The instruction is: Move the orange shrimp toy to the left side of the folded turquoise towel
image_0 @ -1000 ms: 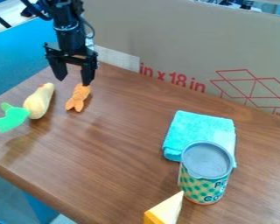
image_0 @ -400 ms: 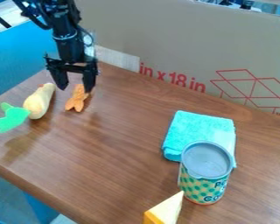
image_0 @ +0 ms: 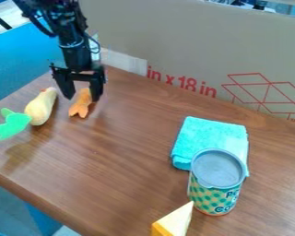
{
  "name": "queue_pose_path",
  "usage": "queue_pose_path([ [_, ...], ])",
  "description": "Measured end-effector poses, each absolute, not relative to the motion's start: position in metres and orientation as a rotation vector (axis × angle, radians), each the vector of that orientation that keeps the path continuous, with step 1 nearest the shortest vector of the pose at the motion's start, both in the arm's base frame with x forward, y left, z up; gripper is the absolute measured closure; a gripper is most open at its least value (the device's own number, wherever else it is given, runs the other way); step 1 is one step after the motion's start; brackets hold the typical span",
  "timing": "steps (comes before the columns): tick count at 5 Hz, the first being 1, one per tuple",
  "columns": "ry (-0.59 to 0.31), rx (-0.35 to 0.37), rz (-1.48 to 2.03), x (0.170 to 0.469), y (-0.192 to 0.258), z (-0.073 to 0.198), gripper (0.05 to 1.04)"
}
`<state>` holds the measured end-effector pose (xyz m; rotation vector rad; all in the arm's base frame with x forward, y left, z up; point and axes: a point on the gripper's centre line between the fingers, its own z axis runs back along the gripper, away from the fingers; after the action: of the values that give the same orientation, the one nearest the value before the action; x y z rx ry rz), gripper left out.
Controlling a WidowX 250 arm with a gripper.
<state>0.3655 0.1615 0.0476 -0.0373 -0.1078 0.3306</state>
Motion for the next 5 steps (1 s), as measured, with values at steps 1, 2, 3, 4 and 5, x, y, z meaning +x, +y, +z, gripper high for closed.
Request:
queue_pose_path([
  [1, -0.077, -0.033, 0.340, 0.368, 0.166, 0.036, 0.100],
  [2, -0.070, -0.042, 0.339, 0.371, 0.166, 0.033, 0.171],
  [3, -0.079, -0.043, 0.329, 0.371, 0.165, 0.033, 0.471],
  [4, -0.072, -0.066, 0.318, 0.361, 0.154, 0.038, 0.536],
  [5, -0.140, -0.050, 0.280, 0.366, 0.133, 0.080, 0.536],
])
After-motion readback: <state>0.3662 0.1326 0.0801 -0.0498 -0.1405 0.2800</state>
